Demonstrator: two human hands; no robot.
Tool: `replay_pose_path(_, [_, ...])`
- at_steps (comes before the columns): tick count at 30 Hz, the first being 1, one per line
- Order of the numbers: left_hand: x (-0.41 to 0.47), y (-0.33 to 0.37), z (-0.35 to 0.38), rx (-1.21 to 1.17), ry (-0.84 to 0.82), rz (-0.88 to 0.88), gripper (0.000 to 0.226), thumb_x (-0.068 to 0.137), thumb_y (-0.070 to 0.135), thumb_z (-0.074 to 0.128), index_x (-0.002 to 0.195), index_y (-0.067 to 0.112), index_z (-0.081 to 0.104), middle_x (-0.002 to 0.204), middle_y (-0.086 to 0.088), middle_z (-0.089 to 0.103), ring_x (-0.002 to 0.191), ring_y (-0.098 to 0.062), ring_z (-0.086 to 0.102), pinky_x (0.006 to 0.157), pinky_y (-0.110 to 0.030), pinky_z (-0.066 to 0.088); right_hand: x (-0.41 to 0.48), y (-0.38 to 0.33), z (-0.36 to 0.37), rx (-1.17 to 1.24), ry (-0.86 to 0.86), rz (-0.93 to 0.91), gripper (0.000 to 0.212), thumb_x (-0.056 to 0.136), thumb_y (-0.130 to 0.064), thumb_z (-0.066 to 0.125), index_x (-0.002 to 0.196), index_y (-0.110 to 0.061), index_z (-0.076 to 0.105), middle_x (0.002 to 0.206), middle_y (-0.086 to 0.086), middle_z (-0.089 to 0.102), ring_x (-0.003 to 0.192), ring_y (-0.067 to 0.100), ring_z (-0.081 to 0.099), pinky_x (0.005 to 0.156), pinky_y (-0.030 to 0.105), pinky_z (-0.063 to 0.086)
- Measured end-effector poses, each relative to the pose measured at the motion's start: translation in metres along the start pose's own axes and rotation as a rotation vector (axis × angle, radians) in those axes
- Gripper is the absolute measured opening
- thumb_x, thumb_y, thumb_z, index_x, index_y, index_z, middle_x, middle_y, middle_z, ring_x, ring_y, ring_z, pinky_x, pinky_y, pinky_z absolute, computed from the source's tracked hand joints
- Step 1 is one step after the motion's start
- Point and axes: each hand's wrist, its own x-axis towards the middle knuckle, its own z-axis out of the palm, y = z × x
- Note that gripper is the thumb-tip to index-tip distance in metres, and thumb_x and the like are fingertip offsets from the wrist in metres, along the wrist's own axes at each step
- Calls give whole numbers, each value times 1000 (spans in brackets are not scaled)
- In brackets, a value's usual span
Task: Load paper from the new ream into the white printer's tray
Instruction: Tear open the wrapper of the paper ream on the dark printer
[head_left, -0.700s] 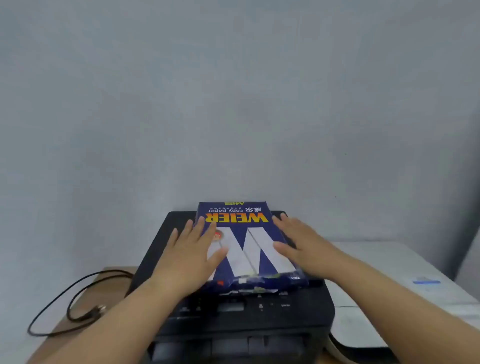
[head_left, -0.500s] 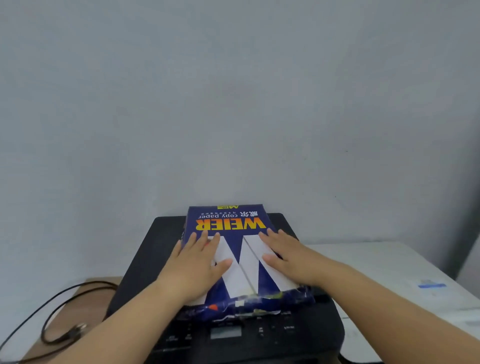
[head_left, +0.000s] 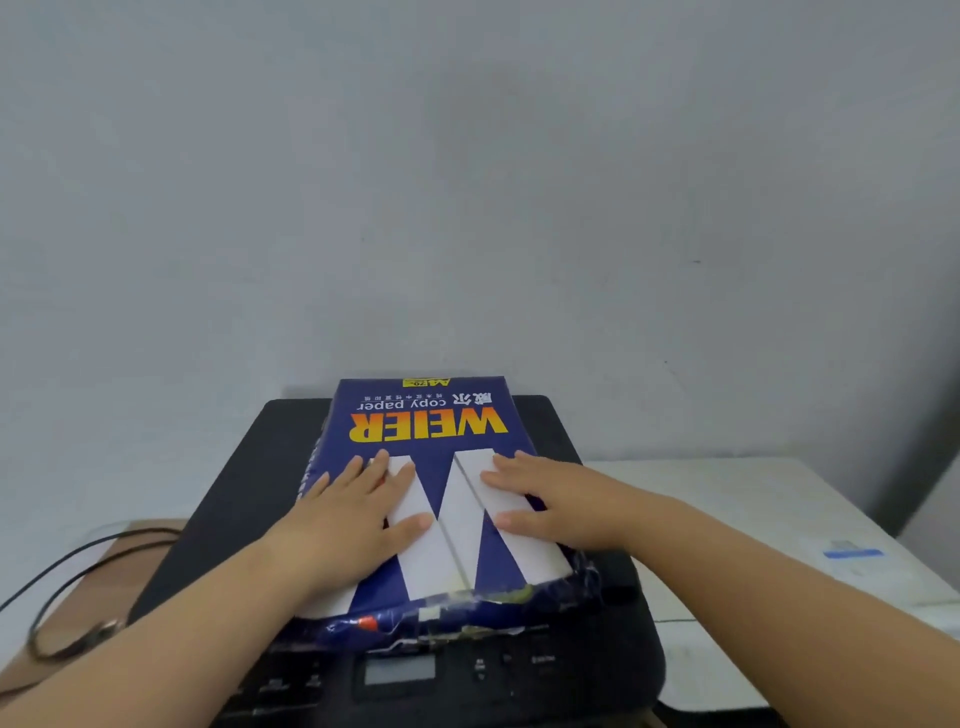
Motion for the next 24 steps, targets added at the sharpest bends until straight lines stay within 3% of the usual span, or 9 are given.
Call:
replay_pose_path(6, [-3, 3, 0, 11, -7, -15, 69, 87, 63, 13, 145, 34, -11, 157, 3, -16, 145, -18, -11, 118, -40, -2, -34, 21, -4, -70, 112, -55, 38, 93, -32, 51, 130, -28, 54, 142, -10, 48, 129, 6, 42, 107, 21, 31])
replay_pose_path(19, [-5, 9, -5, 83, -49, -31, 63, 91, 57, 16, 144, 37, -11, 158, 0, -13, 146, -21, -9, 118, -43, 1, -60, 14, 6, -128, 153, -100, 32, 95, -27, 47, 122, -20, 62, 123, -4, 61, 112, 10, 54, 93, 17, 38])
replay_pose_path(24, [-4, 9, -4, 85, -55, -34, 63, 91, 58, 15, 144, 36, -11, 158, -1, -14, 146, -22, -9, 118, -44, 1, -55, 9, 3, -51, 129, -90, 26, 91, -25, 55, 114, -21, 66, 102, -5, 61, 94, 10, 57, 81, 14, 41])
